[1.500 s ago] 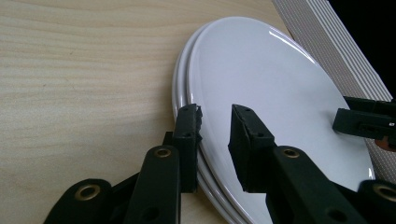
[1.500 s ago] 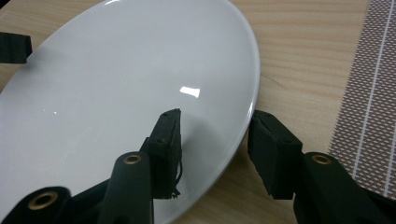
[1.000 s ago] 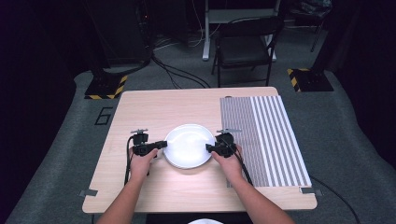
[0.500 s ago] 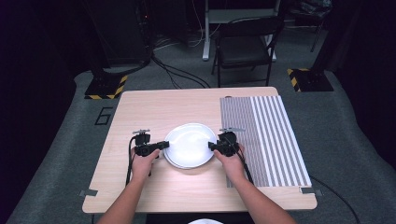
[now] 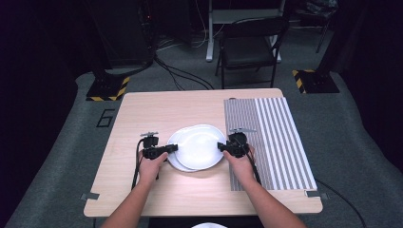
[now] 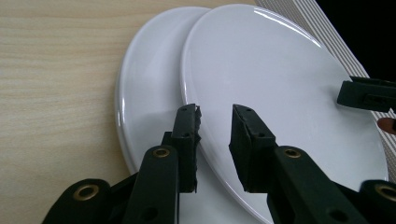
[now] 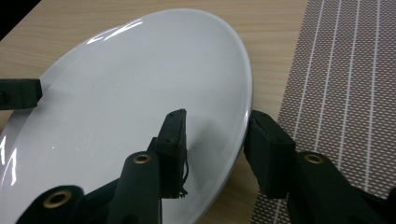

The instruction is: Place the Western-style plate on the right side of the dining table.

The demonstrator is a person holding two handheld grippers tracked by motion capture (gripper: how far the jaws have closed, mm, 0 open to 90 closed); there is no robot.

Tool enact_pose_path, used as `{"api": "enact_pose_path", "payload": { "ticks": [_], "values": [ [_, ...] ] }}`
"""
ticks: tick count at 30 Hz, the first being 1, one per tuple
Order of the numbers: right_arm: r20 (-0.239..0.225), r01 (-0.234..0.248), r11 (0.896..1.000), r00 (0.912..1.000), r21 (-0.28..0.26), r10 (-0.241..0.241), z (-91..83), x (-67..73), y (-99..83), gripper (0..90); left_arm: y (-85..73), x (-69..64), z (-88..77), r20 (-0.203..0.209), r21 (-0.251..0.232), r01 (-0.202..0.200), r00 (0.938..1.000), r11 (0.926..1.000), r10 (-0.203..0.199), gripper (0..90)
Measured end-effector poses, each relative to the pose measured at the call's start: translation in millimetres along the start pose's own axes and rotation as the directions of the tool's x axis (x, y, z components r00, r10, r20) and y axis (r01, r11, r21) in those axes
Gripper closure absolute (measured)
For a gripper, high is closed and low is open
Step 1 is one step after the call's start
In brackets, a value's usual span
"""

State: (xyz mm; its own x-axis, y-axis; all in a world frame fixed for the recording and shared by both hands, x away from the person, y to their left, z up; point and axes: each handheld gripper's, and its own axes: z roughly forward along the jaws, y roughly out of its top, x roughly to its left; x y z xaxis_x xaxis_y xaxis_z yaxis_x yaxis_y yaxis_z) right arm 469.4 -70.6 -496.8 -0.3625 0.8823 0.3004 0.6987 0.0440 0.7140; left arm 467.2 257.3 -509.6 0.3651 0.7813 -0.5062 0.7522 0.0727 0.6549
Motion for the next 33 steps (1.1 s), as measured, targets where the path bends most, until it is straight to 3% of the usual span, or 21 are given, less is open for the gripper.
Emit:
{"api": "enact_pose_path", "payload": {
  "ticks": [7, 15, 18, 25, 33],
  "values": [
    [-0.004, 0.013, 1.000, 0.9999, -0.002, -0.013, -6.0, -6.3, -0.1, 59.5, -1.0, -2.4, 4.1, 0.021, 0.003, -0.006, 0.9998, 1.0000, 0.006, 71.5],
    [-0.010, 0.005, 1.000, 0.9999, 0.015, -0.004, -9.0, -5.3, -5.0, 58.6, -1.3, -4.6, 6.1, 0.018, -0.001, -0.015, 0.9997, 0.9999, 0.015, 70.5],
    [-0.010, 0.008, 1.000, 0.9999, 0.013, -0.008, -10.2, -5.8, -5.1, 59.0, -1.5, -6.5, 7.8, 0.021, -0.003, -0.001, 0.9998, 1.0000, 0.001, 70.5],
    [0.000, 0.007, 1.000, 1.0000, -0.003, -0.007, -20.2, -10.2, -0.9, 59.1, -1.9, -14.1, 15.5, 0.018, 0.010, -0.021, 0.9996, 0.9997, 0.021, 70.0],
    [0.009, -0.001, 1.000, 1.0000, -0.006, 0.001, -29.2, -18.0, -0.4, 59.4, -1.8, -20.3, 24.1, 0.048, 0.020, -0.033, 0.9984, 0.9993, 0.032, 69.4]
  ]
}}
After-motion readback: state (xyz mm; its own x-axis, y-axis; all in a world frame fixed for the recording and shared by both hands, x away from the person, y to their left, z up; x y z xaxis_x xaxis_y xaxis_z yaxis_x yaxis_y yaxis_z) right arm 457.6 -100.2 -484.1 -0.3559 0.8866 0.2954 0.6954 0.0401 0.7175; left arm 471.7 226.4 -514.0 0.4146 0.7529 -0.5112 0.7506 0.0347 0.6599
